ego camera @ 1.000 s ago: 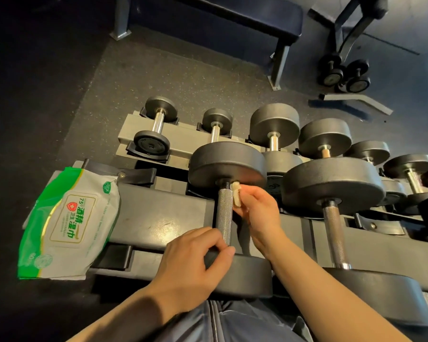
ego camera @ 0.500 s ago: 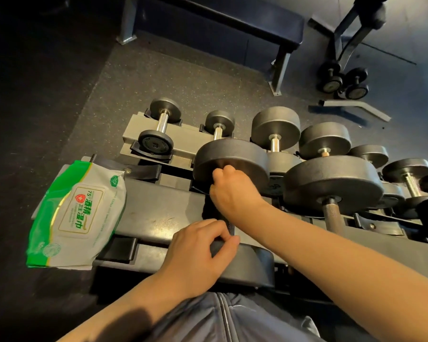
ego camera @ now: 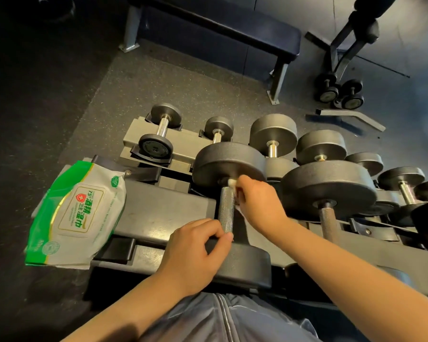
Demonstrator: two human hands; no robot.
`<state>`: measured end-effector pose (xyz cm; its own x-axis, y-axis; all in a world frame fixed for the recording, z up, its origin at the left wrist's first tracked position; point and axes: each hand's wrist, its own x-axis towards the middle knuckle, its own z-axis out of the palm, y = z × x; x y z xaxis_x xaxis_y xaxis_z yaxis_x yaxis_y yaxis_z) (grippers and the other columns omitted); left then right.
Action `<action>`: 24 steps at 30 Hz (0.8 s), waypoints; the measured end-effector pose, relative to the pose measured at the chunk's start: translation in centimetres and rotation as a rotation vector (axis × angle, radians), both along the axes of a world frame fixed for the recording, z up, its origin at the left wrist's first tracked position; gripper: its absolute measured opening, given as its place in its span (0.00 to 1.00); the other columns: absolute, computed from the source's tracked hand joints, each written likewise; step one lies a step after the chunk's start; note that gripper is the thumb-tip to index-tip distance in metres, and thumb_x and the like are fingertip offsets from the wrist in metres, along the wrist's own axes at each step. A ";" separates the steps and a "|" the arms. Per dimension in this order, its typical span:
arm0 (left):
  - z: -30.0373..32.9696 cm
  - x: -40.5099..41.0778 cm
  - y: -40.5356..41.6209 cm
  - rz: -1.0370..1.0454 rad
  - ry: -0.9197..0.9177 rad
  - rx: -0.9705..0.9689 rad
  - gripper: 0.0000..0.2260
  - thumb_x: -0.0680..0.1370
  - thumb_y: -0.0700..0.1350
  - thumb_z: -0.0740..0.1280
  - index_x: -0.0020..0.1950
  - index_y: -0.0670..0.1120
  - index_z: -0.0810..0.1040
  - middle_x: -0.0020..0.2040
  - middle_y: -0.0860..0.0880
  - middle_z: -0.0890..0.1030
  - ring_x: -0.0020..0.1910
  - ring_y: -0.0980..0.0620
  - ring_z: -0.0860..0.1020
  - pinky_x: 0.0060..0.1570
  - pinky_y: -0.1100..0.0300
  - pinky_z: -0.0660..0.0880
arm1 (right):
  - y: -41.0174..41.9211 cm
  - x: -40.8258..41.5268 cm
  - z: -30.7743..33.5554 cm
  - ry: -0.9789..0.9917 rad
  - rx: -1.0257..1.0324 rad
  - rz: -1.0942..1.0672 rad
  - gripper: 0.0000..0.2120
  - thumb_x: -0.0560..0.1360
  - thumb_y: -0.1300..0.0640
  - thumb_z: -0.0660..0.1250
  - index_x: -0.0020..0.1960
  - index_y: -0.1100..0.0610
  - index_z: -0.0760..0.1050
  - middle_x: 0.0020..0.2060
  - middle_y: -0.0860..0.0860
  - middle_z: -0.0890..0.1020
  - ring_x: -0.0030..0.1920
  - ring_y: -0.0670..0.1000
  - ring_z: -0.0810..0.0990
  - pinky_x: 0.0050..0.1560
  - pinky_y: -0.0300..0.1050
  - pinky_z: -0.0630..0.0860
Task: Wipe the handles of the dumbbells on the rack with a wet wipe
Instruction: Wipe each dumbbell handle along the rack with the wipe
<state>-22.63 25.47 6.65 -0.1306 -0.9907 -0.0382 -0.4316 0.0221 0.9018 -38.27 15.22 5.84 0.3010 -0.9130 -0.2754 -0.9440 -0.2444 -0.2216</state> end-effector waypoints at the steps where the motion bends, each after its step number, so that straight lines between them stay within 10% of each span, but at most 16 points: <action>1: 0.0 0.0 -0.1 -0.010 -0.004 0.002 0.13 0.75 0.57 0.58 0.31 0.58 0.64 0.31 0.58 0.71 0.33 0.56 0.71 0.31 0.68 0.63 | 0.5 -0.1 -0.7 -0.175 0.085 -0.249 0.04 0.78 0.60 0.62 0.50 0.58 0.75 0.40 0.51 0.79 0.39 0.50 0.77 0.37 0.38 0.69; 6: 0.0 0.0 -0.2 -0.030 -0.012 0.013 0.13 0.76 0.56 0.59 0.33 0.54 0.67 0.31 0.58 0.71 0.32 0.56 0.70 0.32 0.67 0.62 | 1.0 1.4 -2.2 -1.082 0.549 -1.102 0.08 0.76 0.70 0.61 0.45 0.63 0.78 0.35 0.54 0.79 0.28 0.44 0.77 0.28 0.34 0.73; 11: 0.0 0.1 -0.2 -0.029 -0.002 0.022 0.13 0.76 0.55 0.60 0.33 0.51 0.69 0.32 0.58 0.71 0.33 0.56 0.71 0.33 0.67 0.64 | 1.0 1.4 -2.2 -1.180 0.493 -1.212 0.07 0.75 0.69 0.63 0.48 0.63 0.79 0.40 0.56 0.82 0.36 0.49 0.82 0.36 0.40 0.79; 15: 0.0 0.1 -0.2 -0.034 -0.001 0.020 0.14 0.76 0.55 0.60 0.34 0.51 0.70 0.33 0.55 0.73 0.33 0.55 0.72 0.33 0.63 0.67 | 1.0 0.6 -1.3 -0.668 0.056 -0.654 0.06 0.75 0.60 0.68 0.49 0.54 0.83 0.41 0.45 0.82 0.42 0.45 0.80 0.47 0.39 0.76; 19: -0.1 0.1 -0.2 -0.046 0.007 0.015 0.13 0.76 0.55 0.59 0.35 0.52 0.70 0.34 0.55 0.74 0.34 0.55 0.73 0.33 0.62 0.68 | -0.3 0.5 -1.1 -0.183 -0.240 0.128 0.09 0.71 0.62 0.72 0.51 0.58 0.83 0.37 0.54 0.80 0.35 0.54 0.79 0.33 0.44 0.75; 24: 0.0 0.1 -0.2 -0.048 0.011 0.018 0.15 0.76 0.57 0.58 0.34 0.51 0.72 0.34 0.55 0.74 0.36 0.53 0.74 0.35 0.56 0.71 | -0.6 0.5 -0.2 -0.057 -0.146 0.264 0.10 0.71 0.62 0.72 0.52 0.56 0.81 0.41 0.55 0.78 0.37 0.54 0.78 0.35 0.43 0.74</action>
<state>-22.54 25.24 6.63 -0.1783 -0.9825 -0.0539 -0.4205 0.0266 0.9069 -37.76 14.66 5.64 0.5445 -0.8297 -0.1232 -0.8307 -0.5129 -0.2165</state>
